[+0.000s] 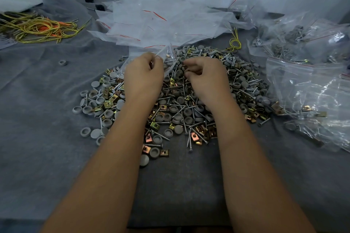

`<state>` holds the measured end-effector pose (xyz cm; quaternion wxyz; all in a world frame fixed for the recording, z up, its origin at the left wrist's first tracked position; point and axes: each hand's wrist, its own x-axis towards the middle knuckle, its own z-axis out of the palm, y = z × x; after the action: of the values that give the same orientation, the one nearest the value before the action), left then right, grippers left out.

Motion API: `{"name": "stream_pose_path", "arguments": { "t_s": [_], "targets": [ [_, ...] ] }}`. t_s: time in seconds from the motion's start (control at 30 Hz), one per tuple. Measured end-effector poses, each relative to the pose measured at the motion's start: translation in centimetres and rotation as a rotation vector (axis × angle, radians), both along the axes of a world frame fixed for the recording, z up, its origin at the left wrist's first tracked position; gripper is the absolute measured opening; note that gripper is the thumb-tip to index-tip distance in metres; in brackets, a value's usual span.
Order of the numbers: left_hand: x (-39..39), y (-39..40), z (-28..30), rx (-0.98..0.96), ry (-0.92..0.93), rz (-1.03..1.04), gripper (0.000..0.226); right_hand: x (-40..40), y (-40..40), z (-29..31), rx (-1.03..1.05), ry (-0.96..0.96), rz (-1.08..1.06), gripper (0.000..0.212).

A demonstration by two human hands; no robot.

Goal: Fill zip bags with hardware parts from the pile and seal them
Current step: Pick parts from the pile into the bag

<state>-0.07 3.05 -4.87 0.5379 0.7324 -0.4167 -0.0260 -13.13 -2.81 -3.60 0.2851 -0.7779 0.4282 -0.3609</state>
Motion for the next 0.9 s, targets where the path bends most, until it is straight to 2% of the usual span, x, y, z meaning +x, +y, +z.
{"name": "stream_pose_path", "arguments": {
  "t_s": [0.2,0.33,0.43,0.57,0.77,0.83,0.9],
  "targets": [
    [-0.1,0.0,-0.1,0.051,-0.058,-0.018,0.031,0.0,-0.1,0.3,-0.049,-0.181,-0.037,0.02],
    [-0.3,0.1,0.2,0.059,-0.11,-0.057,0.031,0.6,0.4,0.2,-0.101,-0.311,0.038,0.024],
    [-0.3,0.1,0.2,0.062,-0.117,-0.078,0.031,1.4,0.7,-0.2,-0.127,-0.254,0.081,0.027],
    [-0.3,0.2,0.0,0.076,-0.112,-0.078,0.03,1.8,0.7,-0.7,-0.207,-0.17,0.115,0.018],
    [-0.3,0.1,0.1,0.068,-0.094,-0.036,0.03,1.2,0.7,-0.2,-0.212,-0.284,-0.028,0.009],
    [-0.3,0.2,0.0,0.058,-0.089,-0.028,0.03,1.0,0.5,-0.1,-0.212,-0.183,-0.075,0.011],
    [-0.3,0.1,-0.1,0.058,-0.083,-0.027,0.03,0.8,0.2,-0.1,-0.257,0.038,-0.079,0.016]
  ]
}}
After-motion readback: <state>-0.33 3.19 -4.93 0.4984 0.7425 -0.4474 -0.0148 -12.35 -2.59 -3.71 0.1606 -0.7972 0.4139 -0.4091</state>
